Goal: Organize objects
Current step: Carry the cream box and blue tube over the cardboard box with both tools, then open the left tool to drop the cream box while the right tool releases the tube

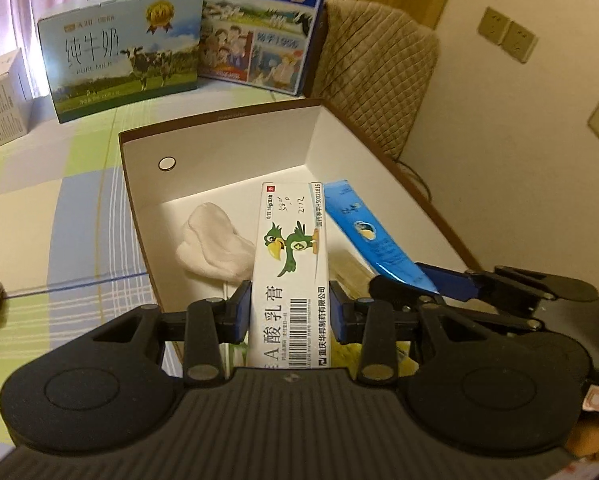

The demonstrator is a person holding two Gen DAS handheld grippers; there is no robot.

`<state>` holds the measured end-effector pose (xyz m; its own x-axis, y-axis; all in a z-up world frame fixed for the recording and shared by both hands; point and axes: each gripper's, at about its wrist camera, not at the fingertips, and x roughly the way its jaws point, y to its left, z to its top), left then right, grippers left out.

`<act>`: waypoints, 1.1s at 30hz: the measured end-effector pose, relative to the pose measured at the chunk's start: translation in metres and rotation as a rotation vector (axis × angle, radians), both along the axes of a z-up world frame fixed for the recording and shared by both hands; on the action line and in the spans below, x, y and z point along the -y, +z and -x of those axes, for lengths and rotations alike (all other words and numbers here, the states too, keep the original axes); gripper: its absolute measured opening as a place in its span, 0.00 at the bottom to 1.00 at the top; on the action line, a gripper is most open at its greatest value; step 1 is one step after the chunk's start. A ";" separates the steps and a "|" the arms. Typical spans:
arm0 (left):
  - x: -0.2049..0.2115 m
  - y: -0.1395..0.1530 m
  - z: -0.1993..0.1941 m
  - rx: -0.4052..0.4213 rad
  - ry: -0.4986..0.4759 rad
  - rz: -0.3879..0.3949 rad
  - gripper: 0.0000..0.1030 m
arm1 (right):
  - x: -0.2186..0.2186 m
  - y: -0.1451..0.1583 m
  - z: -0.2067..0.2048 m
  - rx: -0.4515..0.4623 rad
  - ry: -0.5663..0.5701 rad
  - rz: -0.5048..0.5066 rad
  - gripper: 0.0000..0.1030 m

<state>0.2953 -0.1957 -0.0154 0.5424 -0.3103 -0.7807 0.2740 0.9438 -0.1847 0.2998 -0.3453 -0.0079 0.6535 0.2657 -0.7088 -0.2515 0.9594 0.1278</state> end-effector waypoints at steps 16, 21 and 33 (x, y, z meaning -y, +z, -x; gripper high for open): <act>0.020 -0.031 -0.097 -0.059 0.054 -0.030 0.32 | -0.011 -0.023 -0.069 -0.054 -0.039 0.112 0.30; 0.019 -0.032 -0.103 -0.057 0.048 -0.027 0.33 | -0.009 -0.026 -0.073 -0.056 -0.056 0.103 0.31; 0.009 -0.025 -0.086 -0.024 0.000 -0.025 0.48 | 0.001 -0.004 -0.052 -0.004 -0.059 0.003 0.44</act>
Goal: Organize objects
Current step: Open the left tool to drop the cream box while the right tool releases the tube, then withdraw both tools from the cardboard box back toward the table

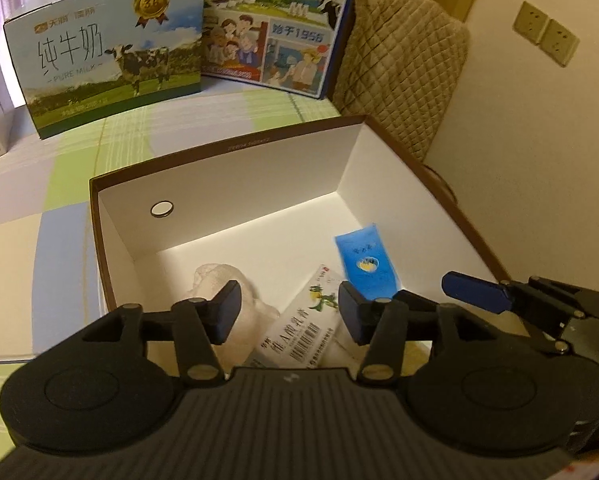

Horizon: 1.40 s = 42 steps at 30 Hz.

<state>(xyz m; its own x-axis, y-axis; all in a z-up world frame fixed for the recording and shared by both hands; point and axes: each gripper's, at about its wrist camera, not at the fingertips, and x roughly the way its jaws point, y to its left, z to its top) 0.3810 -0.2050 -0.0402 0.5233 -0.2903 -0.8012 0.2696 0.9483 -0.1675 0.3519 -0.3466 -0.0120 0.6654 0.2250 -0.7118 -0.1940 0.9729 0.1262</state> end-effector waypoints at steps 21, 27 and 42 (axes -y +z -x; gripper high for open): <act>-0.063 0.056 0.112 0.105 -0.034 0.148 0.63 | 0.009 0.060 0.115 0.099 -0.030 -0.167 0.58; -0.089 0.064 0.151 0.111 -0.009 0.174 0.65 | -0.011 0.071 0.149 0.119 0.007 -0.192 0.59; -0.144 0.078 0.235 0.201 0.068 0.058 0.70 | -0.071 0.056 0.201 0.064 0.115 -0.226 0.60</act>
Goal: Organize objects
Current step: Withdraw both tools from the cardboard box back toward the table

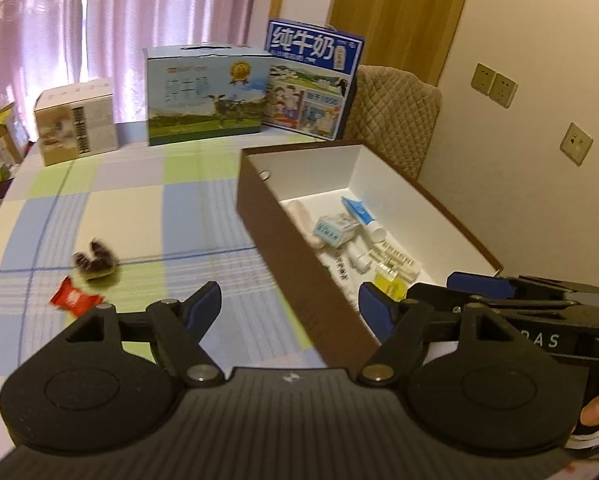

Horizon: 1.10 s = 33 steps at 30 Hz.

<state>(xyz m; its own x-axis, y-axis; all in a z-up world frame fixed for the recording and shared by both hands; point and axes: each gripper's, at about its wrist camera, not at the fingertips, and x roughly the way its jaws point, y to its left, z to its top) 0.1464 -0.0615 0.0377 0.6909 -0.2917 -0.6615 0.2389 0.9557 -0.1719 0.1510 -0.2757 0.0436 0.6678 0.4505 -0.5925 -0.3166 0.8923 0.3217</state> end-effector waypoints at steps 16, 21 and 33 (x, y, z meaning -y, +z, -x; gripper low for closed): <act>-0.066 -0.033 0.043 -0.097 0.180 0.007 0.70 | -0.057 -0.025 0.019 -0.041 0.108 0.021 0.60; -0.079 -0.043 0.047 -0.117 0.216 -0.007 0.70 | -0.073 -0.035 0.019 -0.050 0.128 0.047 0.60; -0.098 -0.066 0.037 -0.168 0.302 -0.055 0.70 | -0.118 -0.062 -0.002 -0.066 0.191 0.094 0.60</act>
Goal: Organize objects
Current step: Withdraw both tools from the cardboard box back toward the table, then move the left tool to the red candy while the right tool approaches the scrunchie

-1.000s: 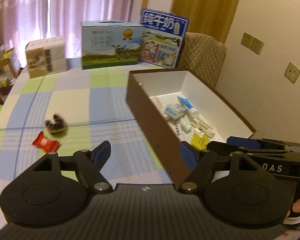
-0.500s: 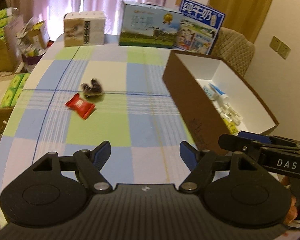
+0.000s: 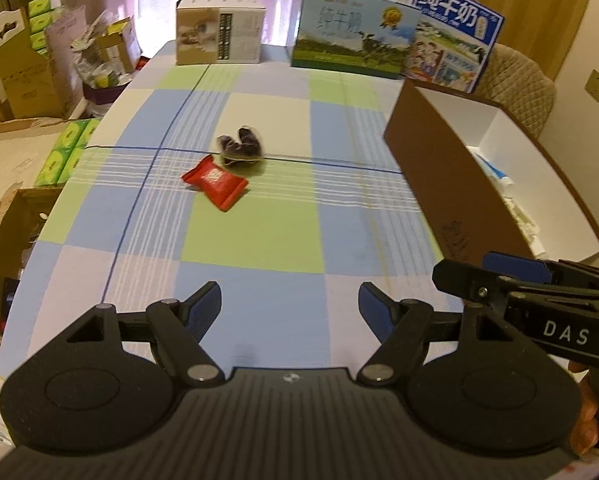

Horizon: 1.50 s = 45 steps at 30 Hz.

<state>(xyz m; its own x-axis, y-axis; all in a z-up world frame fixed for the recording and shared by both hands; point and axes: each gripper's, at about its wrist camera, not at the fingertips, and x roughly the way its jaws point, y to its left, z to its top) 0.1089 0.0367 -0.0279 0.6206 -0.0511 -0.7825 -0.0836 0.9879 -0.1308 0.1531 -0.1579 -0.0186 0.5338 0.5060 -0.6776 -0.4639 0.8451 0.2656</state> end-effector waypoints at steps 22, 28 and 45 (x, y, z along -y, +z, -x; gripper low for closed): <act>-0.047 -0.026 -0.049 -0.048 0.124 -0.060 0.67 | -0.060 -0.031 -0.071 0.001 0.049 0.042 0.60; -0.057 -0.032 -0.070 -0.047 0.147 -0.044 0.67 | -0.079 -0.040 -0.092 0.031 0.070 0.050 0.59; -0.085 -0.073 -0.134 -0.065 0.290 0.085 0.64 | -0.098 -0.082 -0.146 -0.001 0.063 0.039 0.47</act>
